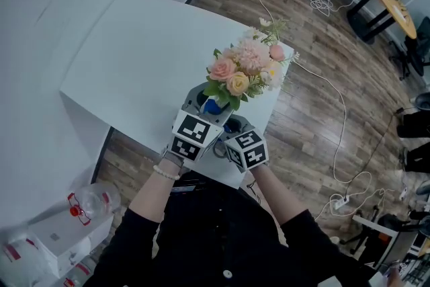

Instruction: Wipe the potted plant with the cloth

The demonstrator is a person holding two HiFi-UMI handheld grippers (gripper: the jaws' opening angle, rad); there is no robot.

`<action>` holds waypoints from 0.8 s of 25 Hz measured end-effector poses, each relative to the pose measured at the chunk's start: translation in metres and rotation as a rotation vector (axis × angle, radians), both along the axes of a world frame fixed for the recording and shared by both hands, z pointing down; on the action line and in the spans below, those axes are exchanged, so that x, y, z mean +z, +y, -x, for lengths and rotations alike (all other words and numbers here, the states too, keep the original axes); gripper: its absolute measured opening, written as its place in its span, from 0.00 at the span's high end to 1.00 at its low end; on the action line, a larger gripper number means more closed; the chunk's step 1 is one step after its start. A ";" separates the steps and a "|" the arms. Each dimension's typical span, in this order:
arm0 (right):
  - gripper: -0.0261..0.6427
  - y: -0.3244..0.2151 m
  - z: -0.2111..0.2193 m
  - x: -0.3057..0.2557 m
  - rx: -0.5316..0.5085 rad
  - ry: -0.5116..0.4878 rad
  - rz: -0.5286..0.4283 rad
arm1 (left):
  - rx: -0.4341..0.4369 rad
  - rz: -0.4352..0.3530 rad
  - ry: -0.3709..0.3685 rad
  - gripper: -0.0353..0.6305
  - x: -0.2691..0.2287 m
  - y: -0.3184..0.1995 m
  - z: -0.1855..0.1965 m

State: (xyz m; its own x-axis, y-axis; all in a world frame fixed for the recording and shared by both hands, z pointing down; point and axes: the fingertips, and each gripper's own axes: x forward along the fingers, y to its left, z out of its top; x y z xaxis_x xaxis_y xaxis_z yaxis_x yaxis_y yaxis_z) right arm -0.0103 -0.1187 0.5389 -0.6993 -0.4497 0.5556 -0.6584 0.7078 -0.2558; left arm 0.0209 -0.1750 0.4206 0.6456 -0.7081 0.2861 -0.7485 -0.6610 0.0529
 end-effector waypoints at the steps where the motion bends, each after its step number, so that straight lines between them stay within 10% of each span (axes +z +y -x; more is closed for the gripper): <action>1: 0.85 -0.002 -0.001 -0.004 0.026 -0.020 0.000 | 0.001 0.000 0.000 0.59 0.000 0.000 0.000; 20: 0.85 -0.009 -0.002 -0.068 0.068 -0.128 -0.140 | 0.040 0.022 -0.009 0.59 0.003 0.001 -0.002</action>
State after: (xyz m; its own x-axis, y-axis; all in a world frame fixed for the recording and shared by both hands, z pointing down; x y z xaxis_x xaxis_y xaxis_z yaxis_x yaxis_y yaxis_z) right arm -0.0083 -0.1280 0.4707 -0.7258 -0.5650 0.3925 -0.6743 0.6974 -0.2429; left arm 0.0226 -0.1744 0.4234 0.6705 -0.6751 0.3076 -0.7219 -0.6893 0.0609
